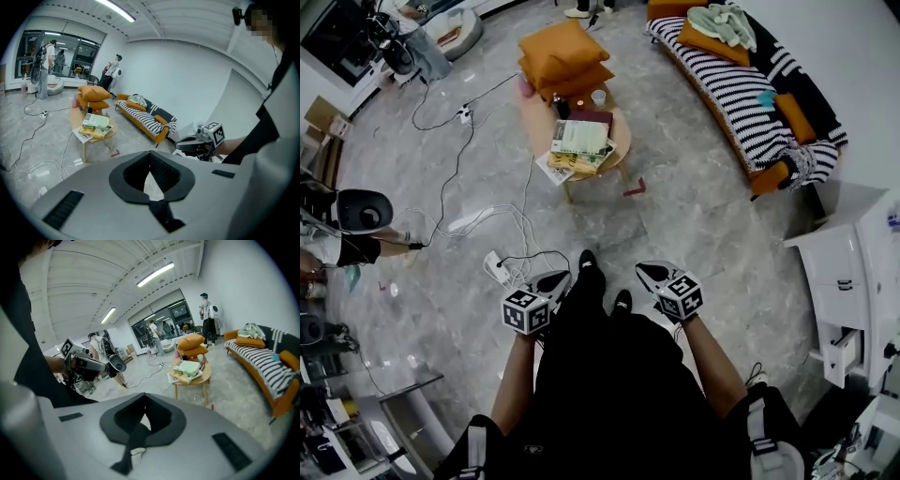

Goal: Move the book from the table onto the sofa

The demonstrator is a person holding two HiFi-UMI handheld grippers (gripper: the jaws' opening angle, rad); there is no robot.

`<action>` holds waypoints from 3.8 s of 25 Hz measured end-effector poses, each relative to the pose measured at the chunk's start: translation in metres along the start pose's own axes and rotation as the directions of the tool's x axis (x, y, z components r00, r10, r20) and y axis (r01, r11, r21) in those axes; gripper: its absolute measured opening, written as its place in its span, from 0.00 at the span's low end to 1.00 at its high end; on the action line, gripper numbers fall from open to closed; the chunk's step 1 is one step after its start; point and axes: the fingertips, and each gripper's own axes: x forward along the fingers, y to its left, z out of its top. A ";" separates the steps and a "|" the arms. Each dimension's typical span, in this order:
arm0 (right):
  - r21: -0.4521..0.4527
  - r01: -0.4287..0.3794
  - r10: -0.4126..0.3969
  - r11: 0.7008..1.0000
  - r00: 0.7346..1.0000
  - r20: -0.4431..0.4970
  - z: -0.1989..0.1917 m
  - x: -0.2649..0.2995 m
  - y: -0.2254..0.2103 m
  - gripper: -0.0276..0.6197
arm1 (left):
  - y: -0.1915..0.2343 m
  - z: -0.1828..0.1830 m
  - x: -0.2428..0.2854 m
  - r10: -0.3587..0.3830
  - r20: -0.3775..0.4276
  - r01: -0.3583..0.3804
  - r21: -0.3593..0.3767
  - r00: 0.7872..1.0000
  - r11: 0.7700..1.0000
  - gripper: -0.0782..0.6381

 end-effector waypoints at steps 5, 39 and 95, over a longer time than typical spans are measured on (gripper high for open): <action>-0.005 0.025 -0.025 1.000 1.000 -0.014 0.007 0.006 -0.003 0.05 | 0.005 0.008 0.023 -0.059 -0.008 0.059 0.008 0.998 0.998 0.12; -0.044 0.112 -0.114 0.993 0.992 -0.053 0.112 0.156 -0.034 0.05 | 0.148 0.098 0.066 -0.247 -0.052 0.250 0.053 0.968 0.967 0.12; -0.314 -0.281 0.191 0.907 0.938 -0.288 0.223 0.167 -0.216 0.05 | 0.152 0.223 0.207 0.064 0.166 -0.027 -0.217 0.984 0.976 0.12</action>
